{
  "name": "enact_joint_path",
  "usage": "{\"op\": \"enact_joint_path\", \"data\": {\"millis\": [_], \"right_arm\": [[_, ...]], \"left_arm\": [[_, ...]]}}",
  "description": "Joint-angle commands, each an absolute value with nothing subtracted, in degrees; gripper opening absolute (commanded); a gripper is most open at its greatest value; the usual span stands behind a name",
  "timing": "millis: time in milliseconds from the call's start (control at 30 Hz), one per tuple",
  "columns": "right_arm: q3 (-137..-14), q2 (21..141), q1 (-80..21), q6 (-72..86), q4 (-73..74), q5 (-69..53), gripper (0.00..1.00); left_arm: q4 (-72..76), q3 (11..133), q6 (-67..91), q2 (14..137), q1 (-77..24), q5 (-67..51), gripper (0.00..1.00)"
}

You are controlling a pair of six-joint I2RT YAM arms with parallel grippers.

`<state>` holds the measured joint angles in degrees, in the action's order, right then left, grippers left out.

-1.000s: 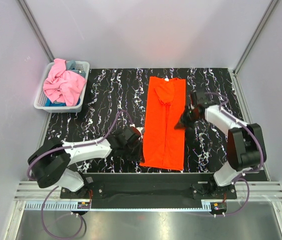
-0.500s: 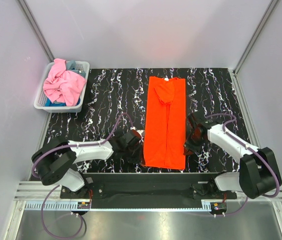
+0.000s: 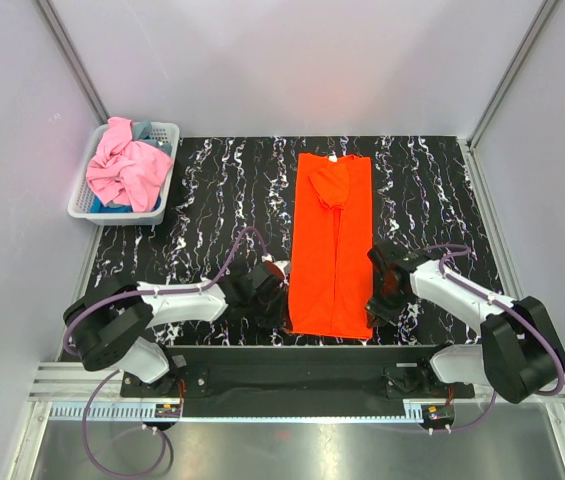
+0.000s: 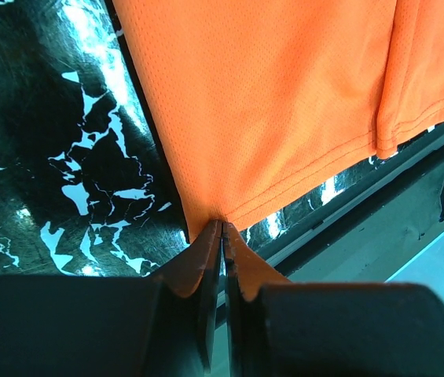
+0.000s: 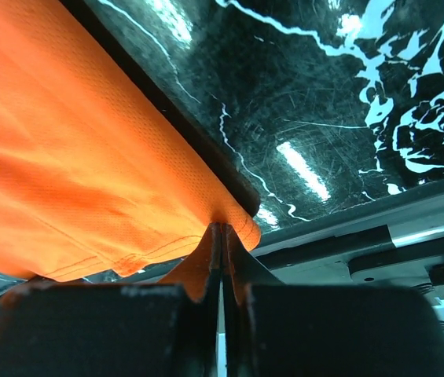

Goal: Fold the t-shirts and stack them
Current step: Fold the tshirt

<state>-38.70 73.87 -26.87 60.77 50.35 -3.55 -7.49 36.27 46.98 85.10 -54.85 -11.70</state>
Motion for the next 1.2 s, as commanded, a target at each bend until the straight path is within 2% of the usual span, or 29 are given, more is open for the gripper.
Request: {"op": "enact_joint_path", "data": {"millis": [0,433,600,767,1167], "right_arm": [[-37.7,72.9,-28.0,63.5,50.1,-1.3,0.00],[-37.5,76.4,-30.5,65.1,50.7,2.9,0.00],[-40.0,75.8,-30.7,64.0,51.9,3.0,0.00],[-42.5,75.5,-30.7,63.2,54.9,3.5,0.00],[-37.5,77.1,-32.2,64.9,47.0,-2.0,0.00]], "left_arm": [[-10.3,34.4,46.6,85.7,-55.6,-8.8,0.12],[-11.4,33.7,48.1,84.7,-56.2,-8.0,0.13],[-11.0,34.0,48.2,82.3,-56.5,-9.3,0.26],[-13.5,36.2,47.8,81.7,-56.6,-9.2,0.28],[-16.2,38.8,47.6,77.1,-56.9,-9.4,0.44]]}}
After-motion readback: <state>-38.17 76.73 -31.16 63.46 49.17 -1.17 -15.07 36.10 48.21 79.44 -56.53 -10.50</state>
